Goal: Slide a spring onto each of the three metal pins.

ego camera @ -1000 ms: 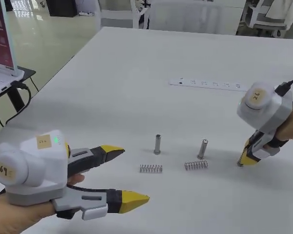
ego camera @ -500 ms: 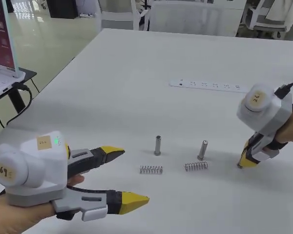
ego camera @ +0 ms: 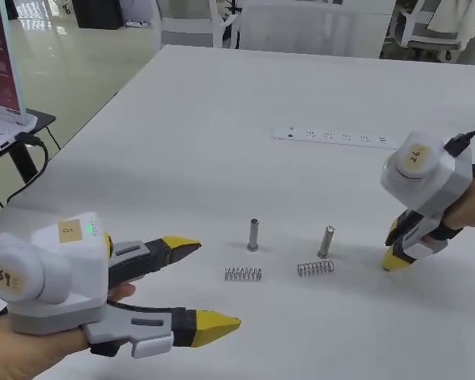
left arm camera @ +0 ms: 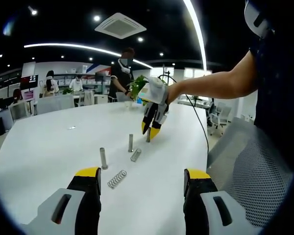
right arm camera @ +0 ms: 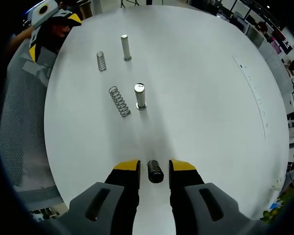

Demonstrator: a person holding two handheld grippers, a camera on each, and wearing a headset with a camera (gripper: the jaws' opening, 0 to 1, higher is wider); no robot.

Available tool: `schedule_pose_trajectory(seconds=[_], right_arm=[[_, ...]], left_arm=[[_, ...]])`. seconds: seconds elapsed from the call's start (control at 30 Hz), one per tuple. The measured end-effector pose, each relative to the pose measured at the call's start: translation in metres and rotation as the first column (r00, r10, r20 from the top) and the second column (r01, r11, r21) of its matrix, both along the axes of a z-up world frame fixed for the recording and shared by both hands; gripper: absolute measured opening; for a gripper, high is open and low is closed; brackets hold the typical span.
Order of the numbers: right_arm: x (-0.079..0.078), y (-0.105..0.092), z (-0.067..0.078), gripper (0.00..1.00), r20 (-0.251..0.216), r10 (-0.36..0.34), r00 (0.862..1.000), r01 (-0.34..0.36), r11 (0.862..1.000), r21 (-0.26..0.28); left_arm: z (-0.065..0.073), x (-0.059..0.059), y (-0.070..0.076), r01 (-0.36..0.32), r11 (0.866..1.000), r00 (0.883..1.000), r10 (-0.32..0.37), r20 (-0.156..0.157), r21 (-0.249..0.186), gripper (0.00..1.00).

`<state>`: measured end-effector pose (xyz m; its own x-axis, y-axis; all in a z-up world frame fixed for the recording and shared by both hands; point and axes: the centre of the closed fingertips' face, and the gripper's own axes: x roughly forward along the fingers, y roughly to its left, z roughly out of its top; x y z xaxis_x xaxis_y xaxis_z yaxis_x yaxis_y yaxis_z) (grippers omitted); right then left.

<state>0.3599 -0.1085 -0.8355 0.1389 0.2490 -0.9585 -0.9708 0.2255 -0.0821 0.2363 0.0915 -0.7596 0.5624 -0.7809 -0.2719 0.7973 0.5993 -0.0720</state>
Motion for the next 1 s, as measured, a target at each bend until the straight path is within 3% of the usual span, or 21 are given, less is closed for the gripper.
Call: schedule_pose_trajectory(seconds=[0.43,1.0], right_arm=[[-0.009,0.025,0.009,0.24,0.023,0.075,0.997,-0.076,0.997,0.025],[-0.020,0.059,-0.001,0.22,0.007,0.155,0.988,-0.156,0.987,0.049]], left_arm=[[0.001,0.001,0.000,-0.001,1.000,1.000,0.001,0.004,-0.001,0.64],[0.002,0.000,0.001,-0.002,1.000,1.000,0.002,0.010,0.000,0.64]])
